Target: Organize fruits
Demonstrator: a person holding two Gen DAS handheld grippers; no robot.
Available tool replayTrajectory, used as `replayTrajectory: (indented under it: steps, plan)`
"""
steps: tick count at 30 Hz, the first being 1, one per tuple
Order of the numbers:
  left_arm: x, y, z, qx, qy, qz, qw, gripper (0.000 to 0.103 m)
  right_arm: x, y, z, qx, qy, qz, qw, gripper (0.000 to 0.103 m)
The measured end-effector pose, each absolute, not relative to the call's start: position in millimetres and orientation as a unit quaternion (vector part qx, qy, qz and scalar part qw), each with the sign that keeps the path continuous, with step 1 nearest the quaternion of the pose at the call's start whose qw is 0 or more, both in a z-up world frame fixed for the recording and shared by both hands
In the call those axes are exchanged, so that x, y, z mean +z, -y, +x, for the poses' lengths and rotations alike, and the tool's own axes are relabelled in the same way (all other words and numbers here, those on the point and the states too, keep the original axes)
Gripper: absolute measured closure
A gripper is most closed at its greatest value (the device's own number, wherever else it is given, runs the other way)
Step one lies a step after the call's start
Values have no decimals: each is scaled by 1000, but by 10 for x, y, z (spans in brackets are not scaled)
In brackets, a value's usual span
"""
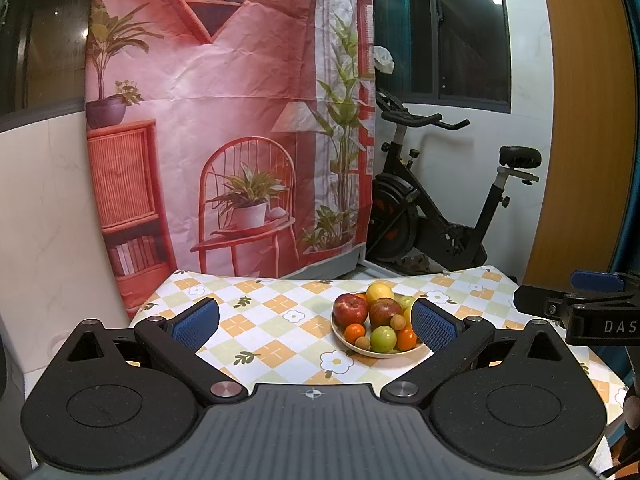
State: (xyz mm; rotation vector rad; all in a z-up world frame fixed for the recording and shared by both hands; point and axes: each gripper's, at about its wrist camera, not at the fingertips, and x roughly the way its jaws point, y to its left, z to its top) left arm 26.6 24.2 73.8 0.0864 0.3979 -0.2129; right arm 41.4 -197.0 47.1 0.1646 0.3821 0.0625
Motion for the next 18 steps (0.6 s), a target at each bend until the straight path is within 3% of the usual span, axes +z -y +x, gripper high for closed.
replayTrajectory:
  steps: [18]
  plan:
    - [740,-236,256,-105,-197,40,974,0,467,1965,412,31,-189,81,978,1]
